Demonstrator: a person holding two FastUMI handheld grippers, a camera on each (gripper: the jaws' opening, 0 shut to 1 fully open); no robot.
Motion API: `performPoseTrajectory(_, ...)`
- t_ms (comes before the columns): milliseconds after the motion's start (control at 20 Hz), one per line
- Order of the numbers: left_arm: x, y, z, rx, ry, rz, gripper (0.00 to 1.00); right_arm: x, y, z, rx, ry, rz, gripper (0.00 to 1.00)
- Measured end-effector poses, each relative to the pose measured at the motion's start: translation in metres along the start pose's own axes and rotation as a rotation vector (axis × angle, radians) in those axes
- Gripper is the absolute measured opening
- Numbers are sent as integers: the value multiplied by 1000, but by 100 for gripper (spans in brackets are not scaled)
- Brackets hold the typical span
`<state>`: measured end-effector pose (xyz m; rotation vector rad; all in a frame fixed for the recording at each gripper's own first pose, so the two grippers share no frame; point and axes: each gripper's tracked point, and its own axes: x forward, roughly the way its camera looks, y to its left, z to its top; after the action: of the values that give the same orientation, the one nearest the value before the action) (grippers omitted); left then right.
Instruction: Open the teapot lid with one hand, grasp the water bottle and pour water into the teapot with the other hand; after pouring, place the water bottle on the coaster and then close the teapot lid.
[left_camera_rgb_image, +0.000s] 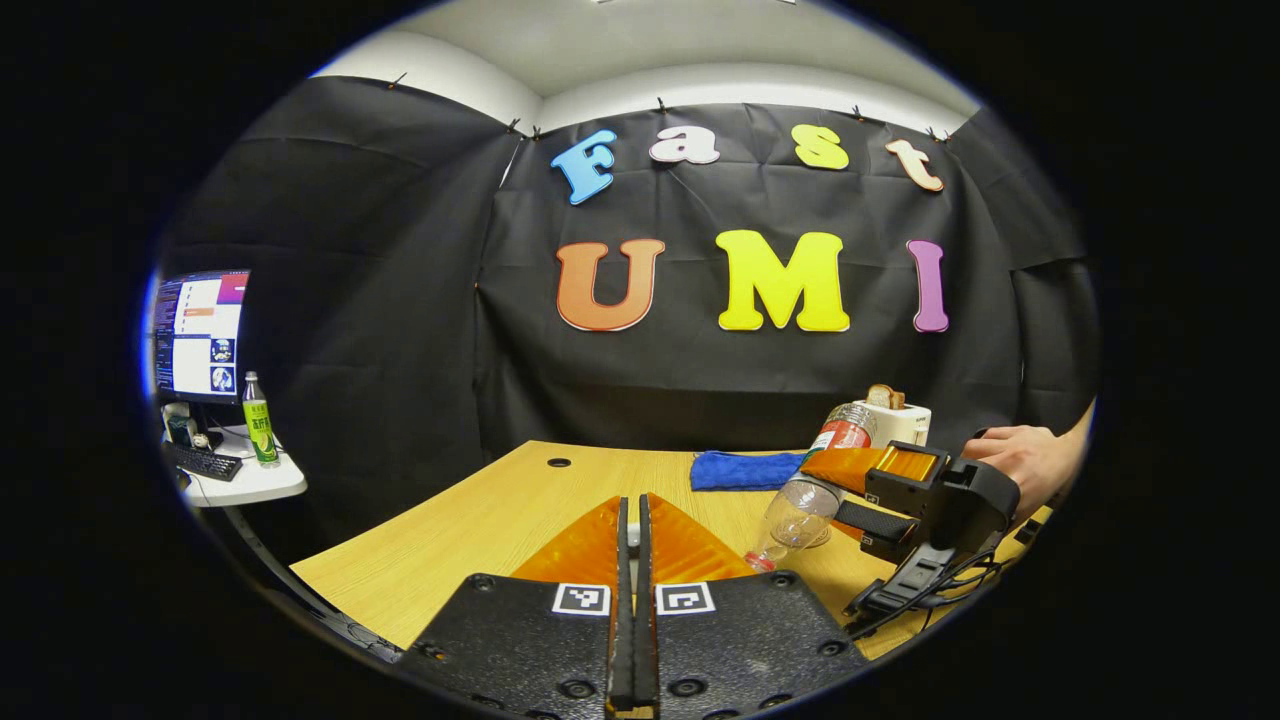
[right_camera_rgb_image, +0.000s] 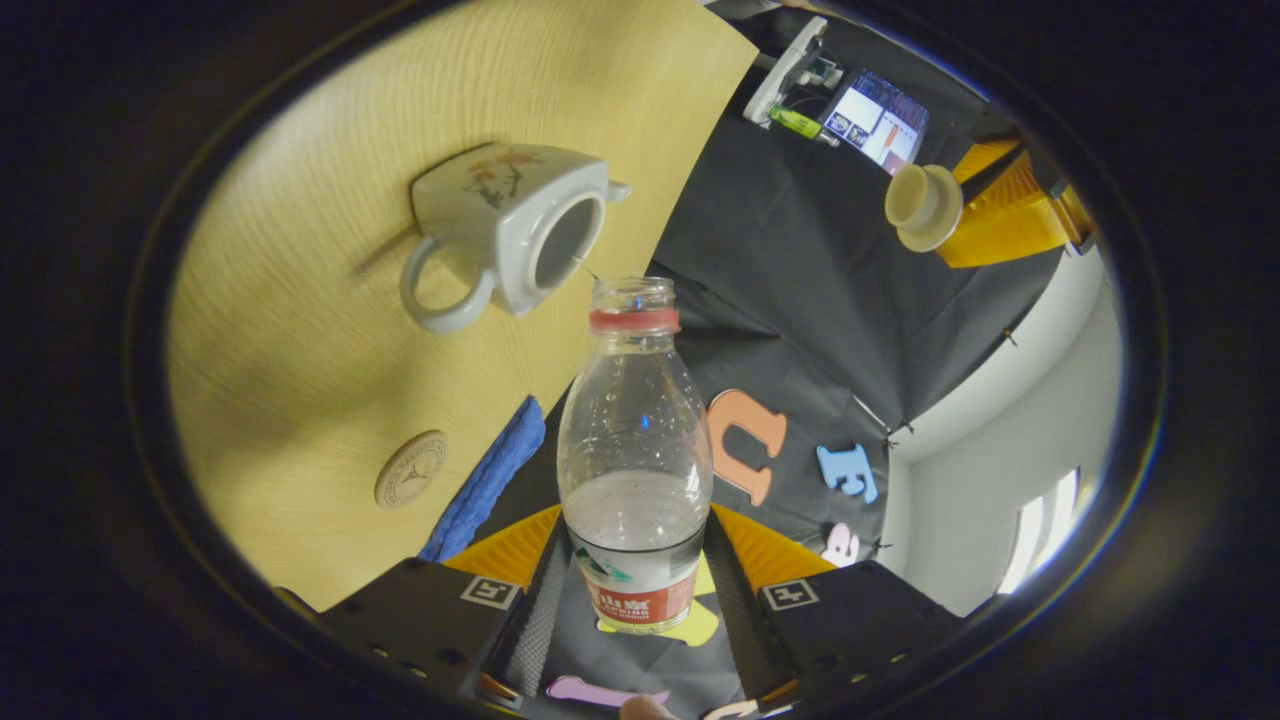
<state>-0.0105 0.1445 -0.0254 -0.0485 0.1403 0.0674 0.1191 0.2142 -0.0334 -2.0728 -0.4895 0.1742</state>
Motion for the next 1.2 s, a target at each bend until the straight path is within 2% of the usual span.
performPoseTrajectory(500,-2,4,3,1,-7,6,3,3,-2,0,-2,-2,-4,72)
performPoseTrajectory(800,-4,9,6,10,-15,24,3,2,18,-3,158,8,79,72)
performPoseTrajectory(950,-4,9,9,-1,-24,25,3,0,32,-3,316,11,141,73)
performPoseTrajectory(1200,-7,15,7,-1,-4,41,3,-6,35,0,735,22,248,74)
